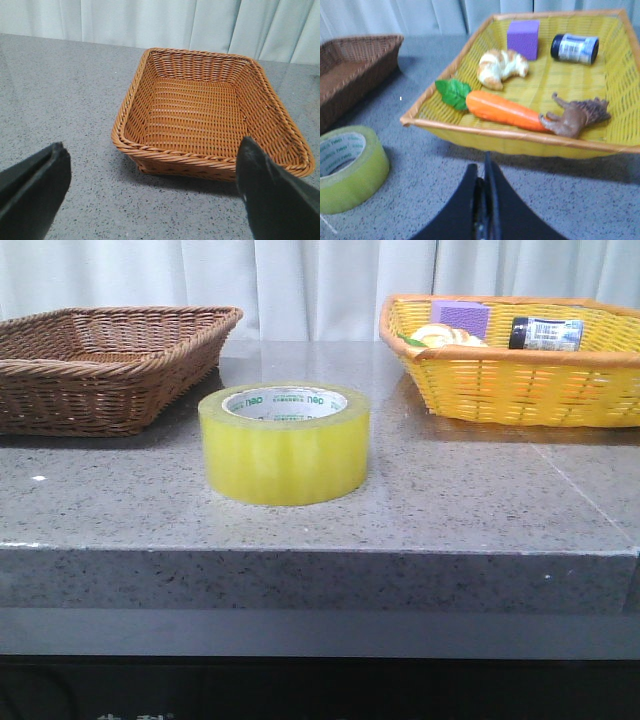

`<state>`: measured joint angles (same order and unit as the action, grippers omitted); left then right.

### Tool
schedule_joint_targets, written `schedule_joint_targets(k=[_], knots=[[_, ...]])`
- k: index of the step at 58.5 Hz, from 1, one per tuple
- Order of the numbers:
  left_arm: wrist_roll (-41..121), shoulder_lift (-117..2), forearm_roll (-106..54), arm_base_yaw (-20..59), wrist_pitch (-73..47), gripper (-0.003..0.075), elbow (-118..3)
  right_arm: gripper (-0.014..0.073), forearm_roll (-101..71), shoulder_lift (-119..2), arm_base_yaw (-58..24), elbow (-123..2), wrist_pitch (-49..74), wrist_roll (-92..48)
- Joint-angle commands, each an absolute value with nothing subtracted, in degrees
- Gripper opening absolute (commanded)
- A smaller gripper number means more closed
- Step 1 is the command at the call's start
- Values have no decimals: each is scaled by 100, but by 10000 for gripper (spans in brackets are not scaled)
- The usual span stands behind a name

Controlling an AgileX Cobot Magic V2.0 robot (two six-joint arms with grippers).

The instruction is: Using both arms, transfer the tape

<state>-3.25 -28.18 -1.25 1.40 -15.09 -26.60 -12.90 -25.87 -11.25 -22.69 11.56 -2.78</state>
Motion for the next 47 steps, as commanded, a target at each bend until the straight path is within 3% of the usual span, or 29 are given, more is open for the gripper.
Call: schedule_joint_targets(k=[1, 9, 19, 36, 47], knots=[[-339, -2876, -131, 156, -1005, 659, -2865, -69, -1328, -2384, -1082, -2302, 444, -307], [-339, -2885, -475, 171, -1112, 659, -2878, -69, -1328, -2372, -1082, -2301, 405, -307], [-339, -3275, -475, 702, -2456, 659, -3508, -69, -1328, -2372, -1082, -2301, 401, -307], [-339, -4818, -1074, 2231, -3469, 659, -4814, -69, -1328, -2372, -1082, -2301, 392, -307], [-339, -6195, -1293, 2820, -3748, 659, -5627, -69, -1328, -2372, -1082, -2301, 392, -307]])
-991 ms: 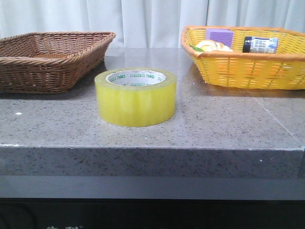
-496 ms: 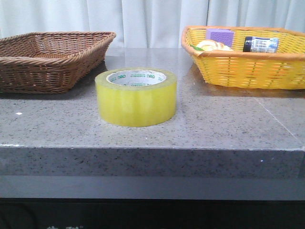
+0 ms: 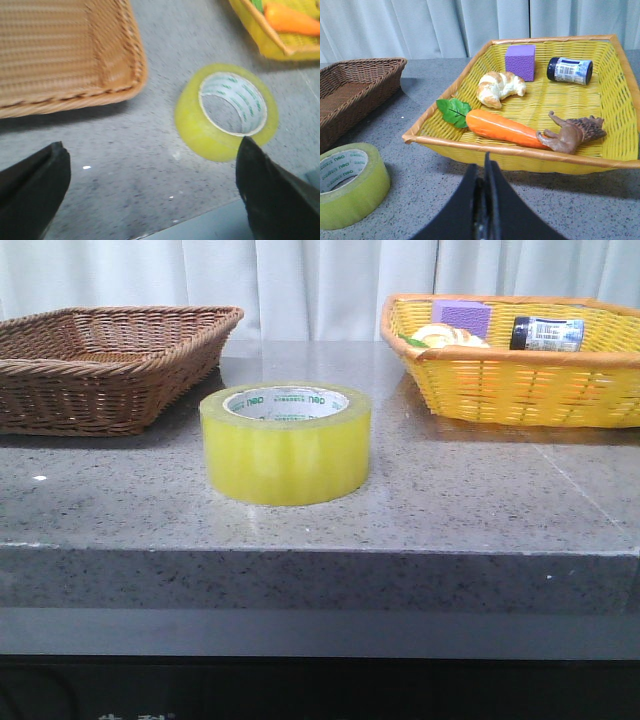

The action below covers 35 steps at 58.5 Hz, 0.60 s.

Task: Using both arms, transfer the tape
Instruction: 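Lower the left gripper into the tape roll's hole and grasp its rim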

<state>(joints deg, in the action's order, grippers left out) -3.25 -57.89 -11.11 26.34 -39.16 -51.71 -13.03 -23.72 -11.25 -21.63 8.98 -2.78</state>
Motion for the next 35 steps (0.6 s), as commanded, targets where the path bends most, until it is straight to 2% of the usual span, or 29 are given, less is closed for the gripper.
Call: schedule_joint_targets(k=[1, 14, 35], knots=[[-339, -6285, -1311, 2849, -3781, 659, -5682, -69, -1328, -2372, -1082, -2301, 392, -307], [-339, -7448, -1548, 3200, -4200, 659, -6407, -69, -1328, -2372, -1082, -2301, 392, -307], [-360, -8624, -2012, 3289, -3989, 650, -7052, -69, -1328, -2372, -1082, -2301, 392, -307]])
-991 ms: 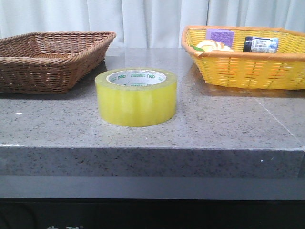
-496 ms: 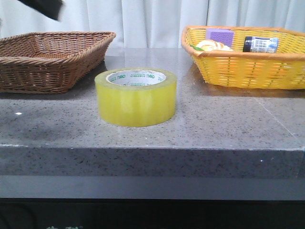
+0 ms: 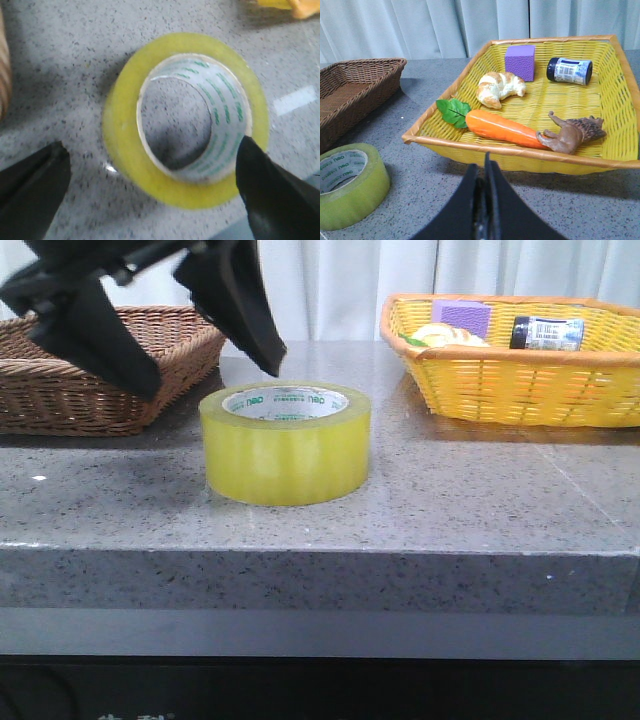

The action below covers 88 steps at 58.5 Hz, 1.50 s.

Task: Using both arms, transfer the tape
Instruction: 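Lower the left gripper into the tape roll's hole and grasp its rim, then lift the tape roll with the left gripper and lower it into the brown basket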

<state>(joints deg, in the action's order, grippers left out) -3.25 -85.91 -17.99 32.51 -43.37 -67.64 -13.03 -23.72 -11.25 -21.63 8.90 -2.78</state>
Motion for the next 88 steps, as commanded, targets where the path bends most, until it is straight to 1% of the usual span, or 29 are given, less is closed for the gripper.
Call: schedule_joint_targets(k=[1, 12, 23, 27, 29, 38, 40, 44, 62, 77, 88], knots=[[-360, -8664, -2026, 3289, -3989, 647, -7075, -69, -1328, -2372, -1082, -2301, 392, -307], [-360, -9076, -2102, 3289, -3986, 561, -7276, -69, -1328, -2372, -1082, -2301, 392, -307], [-360, -9210, -2124, 3289, -4043, 487, -7276, -69, -1328, -2372, -1082, -2301, 385, -307], [-360, -9210, -2124, 3289, -4043, 440, -7276, -69, -1328, -2372, -1082, -2301, 385, -307], [-360, -9210, -2124, 3289, -4043, 406, -7276, -69, -1328, -2372, -1082, -2301, 385, -307], [-360, -9210, -2124, 3298, -4053, 194, -7276, -69, -1328, -2372, -1082, -2301, 385, -307], [-360, -9210, -2124, 3298, -4053, 157, -7276, -69, -1328, -2372, -1082, -2301, 385, -307], [-360, -9210, -2124, 3298, -4066, 117, -7276, -69, -1328, -2372, -1082, -2301, 385, -307], [-360, -9019, -2124, 3301, -4143, 113, -7423, -69, -1328, -2372, -1082, -2301, 385, -307], [-360, -8715, -2108, 3301, -4509, 113, -8004, -69, -1328, -2372, -1082, -2301, 385, -307], [-360, -8632, -1655, 3168, -4564, 114, -8640, -69, -1328, -2372, -1082, -2301, 385, -307]])
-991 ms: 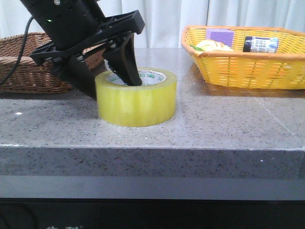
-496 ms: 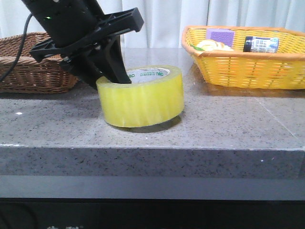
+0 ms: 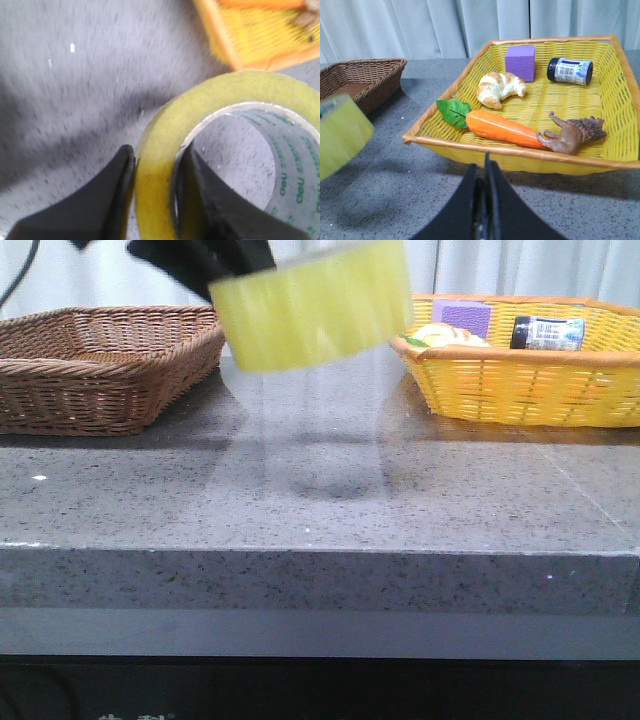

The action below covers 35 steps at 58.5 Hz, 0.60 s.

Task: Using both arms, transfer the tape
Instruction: 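Lift the tape roll with the left gripper and lower it into the brown basket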

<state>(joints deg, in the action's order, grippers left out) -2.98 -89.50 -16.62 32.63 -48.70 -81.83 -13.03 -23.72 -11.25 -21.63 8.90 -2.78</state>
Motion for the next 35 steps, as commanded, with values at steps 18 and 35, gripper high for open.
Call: schedule_joint_targets(k=[18, 35], knots=[[-334, -8632, -1267, 1678, -5109, 114, -9620, -69, -1328, -2372, -1082, -2301, 365, -307], [-334, -8851, -911, 670, -5178, 114, -9619, -69, -1328, -2372, -1082, -2301, 338, -307]])
